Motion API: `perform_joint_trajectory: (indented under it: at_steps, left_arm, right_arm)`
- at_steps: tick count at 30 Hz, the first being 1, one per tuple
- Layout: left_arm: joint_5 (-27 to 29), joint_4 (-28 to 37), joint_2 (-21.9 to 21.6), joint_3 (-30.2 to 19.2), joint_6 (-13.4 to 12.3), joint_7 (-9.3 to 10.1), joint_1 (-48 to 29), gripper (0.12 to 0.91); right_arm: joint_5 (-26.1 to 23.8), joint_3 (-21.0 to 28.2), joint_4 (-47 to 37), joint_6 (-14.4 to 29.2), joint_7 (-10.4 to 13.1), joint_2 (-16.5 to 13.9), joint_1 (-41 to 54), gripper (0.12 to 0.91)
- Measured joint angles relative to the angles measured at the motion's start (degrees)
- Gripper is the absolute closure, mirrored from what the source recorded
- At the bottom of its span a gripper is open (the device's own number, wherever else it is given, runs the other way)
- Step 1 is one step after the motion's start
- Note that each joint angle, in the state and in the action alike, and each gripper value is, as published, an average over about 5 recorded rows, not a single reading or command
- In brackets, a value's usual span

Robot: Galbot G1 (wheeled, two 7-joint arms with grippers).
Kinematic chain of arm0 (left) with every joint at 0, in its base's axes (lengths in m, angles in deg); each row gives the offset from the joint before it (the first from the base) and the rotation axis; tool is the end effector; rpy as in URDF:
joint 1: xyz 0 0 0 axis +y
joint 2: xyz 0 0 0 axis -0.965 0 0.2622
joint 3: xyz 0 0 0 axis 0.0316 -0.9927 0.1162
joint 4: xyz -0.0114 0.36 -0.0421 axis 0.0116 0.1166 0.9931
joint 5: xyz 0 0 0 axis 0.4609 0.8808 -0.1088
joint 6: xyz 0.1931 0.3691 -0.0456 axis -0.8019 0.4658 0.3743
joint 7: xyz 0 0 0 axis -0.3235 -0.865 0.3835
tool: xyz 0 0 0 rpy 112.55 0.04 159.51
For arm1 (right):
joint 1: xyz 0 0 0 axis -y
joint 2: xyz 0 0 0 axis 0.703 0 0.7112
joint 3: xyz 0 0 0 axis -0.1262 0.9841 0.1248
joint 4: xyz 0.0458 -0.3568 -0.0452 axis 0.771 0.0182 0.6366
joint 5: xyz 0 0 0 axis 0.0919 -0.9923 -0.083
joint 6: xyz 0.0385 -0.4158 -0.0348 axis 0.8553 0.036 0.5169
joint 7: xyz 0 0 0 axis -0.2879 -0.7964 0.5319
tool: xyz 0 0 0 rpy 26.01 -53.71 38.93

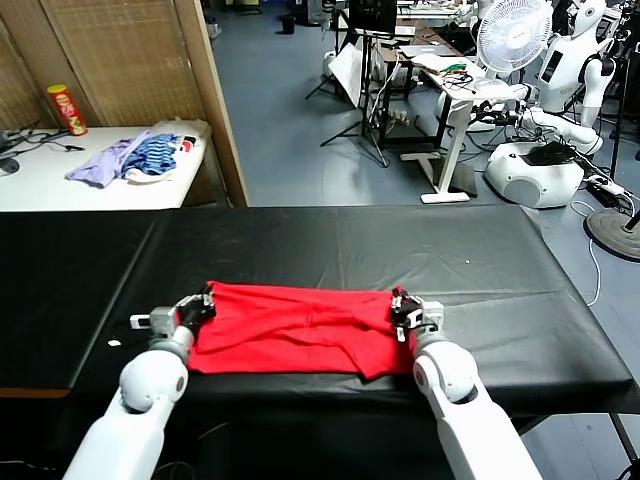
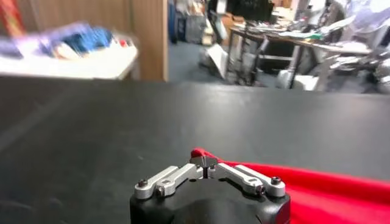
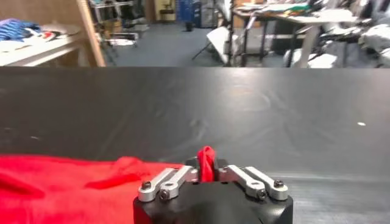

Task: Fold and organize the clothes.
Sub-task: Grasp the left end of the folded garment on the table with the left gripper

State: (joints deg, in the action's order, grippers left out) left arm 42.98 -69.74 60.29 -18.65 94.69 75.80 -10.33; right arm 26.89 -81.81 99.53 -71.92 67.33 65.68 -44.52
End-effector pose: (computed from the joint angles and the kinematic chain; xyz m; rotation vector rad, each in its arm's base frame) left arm 0.3871 0.0871 -0.3197 0.0581 -2.7851 -0.0720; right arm 0.4086 0.0212 -0.3252 0.1078 -2.7433 0.0223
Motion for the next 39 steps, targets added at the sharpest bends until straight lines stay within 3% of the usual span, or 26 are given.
perform_joint_trajectory:
  at_steps: [4,6,13,15,18,24,34,37,39]
  left_arm:
    - [1.0,-0.2,0.3,0.4,0.4,-0.62,0.3,0.896]
    - [0.9,-0.4,0.3,0.7,0.5,-0.79,0.3,0.846]
    - [-1.8,-2.6,-1.1,2.3,1.2,-0.88,1.6,0.478]
    - [-2.8,-3.9,-1.7,3.1,1.4,-1.05,2.4,0.363]
    - [-5.0,-6.7,-2.1,4.3,2.0,-1.38,4.5,0.259]
    - [-10.3,-12.2,-0.4,6.7,2.8,-1.66,11.4,0.233]
    - [-8.7,-12.0,3.7,7.3,1.5,-2.98,16.5,0.233]
    - [-7.8,-11.4,4.7,7.1,0.7,-3.39,16.6,0.275]
    - [-7.1,-11.2,5.3,6.8,0.4,-3.45,16.5,0.357]
  right_arm:
    - [1.3,-0.5,1.0,0.1,-2.6,-0.6,-0.7,0.812]
    - [1.5,-0.9,1.8,0.1,-3.7,-1.1,-1.2,0.705]
    - [2.5,-3.4,6.8,0.0,-4.7,-3.0,-4.3,0.330]
    - [3.0,-4.4,9.0,0.0,-4.8,-3.6,-5.7,0.264]
    - [3.2,-5.8,12.0,0.1,-5.2,-4.0,-7.9,0.233]
    - [3.3,-6.9,16.2,0.3,-5.4,-4.2,-11.3,0.227]
    - [3.1,-7.1,19.6,0.3,-5.5,-4.4,-13.8,0.227]
    - [2.8,-7.3,20.0,0.4,-5.5,-4.4,-14.3,0.227]
    - [2.3,-7.3,20.1,0.7,-5.5,-4.3,-14.5,0.227]
